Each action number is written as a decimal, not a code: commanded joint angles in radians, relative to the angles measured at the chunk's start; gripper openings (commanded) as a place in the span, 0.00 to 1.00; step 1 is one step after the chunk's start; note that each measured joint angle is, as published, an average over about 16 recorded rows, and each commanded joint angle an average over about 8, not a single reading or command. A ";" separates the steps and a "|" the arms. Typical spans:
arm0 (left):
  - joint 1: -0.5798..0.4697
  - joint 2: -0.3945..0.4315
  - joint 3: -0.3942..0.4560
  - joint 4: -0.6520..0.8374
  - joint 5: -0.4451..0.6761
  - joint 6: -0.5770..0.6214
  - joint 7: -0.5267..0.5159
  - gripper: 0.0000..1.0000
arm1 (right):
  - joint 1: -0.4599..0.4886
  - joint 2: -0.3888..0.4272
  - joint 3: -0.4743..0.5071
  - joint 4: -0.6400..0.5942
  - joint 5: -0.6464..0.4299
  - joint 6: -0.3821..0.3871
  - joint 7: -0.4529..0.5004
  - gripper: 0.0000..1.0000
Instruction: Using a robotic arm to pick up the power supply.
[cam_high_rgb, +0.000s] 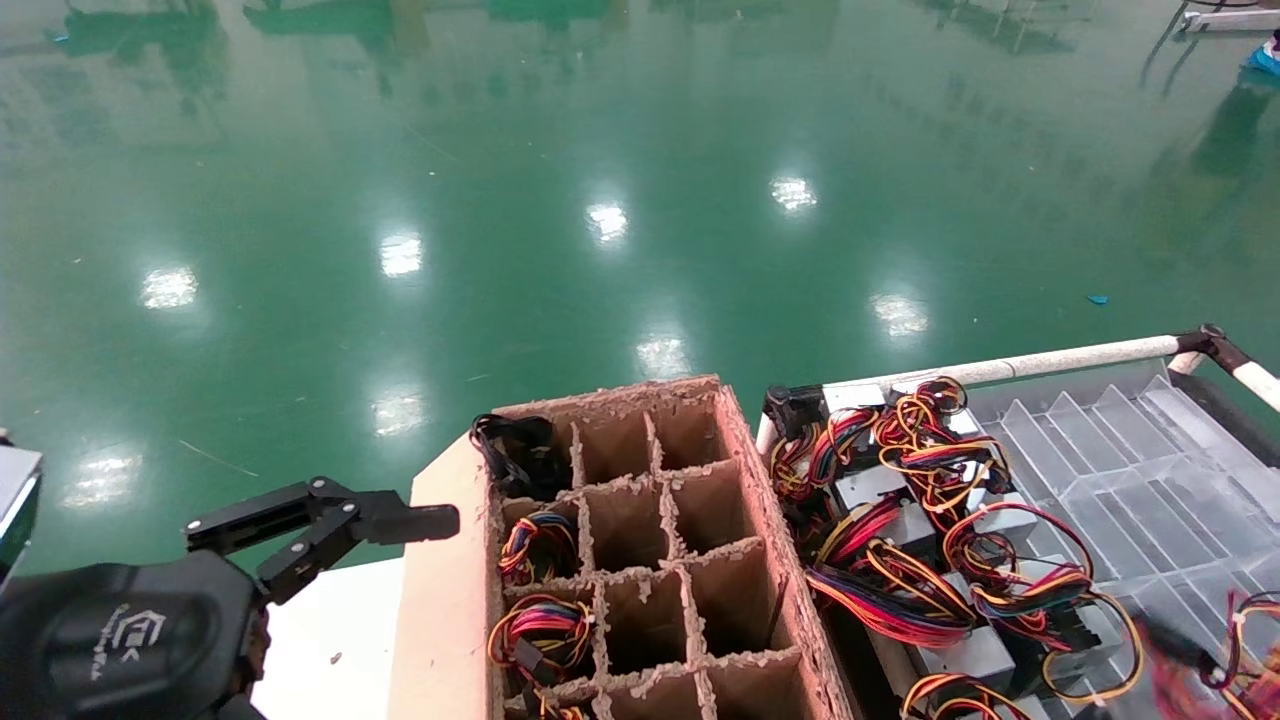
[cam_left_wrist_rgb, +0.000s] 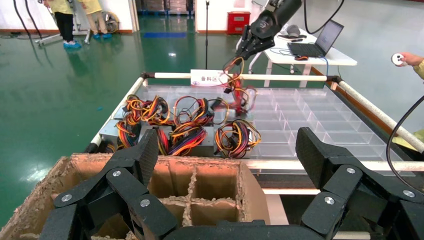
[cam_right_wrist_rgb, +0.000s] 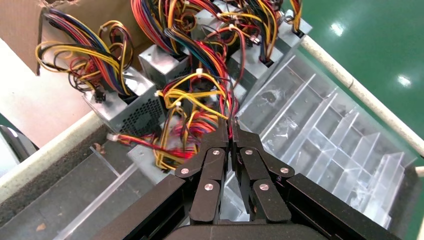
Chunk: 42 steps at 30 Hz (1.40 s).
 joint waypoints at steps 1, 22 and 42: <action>0.000 0.000 0.000 0.000 0.000 0.000 0.000 1.00 | 0.008 -0.007 -0.002 0.008 -0.012 -0.001 0.011 0.31; 0.000 0.000 0.000 0.000 0.000 0.000 0.000 1.00 | 0.028 -0.022 -0.013 0.027 -0.038 -0.002 0.032 1.00; 0.000 0.000 0.000 0.001 0.000 -0.001 0.000 1.00 | -0.020 -0.067 0.012 0.082 0.023 0.019 0.060 1.00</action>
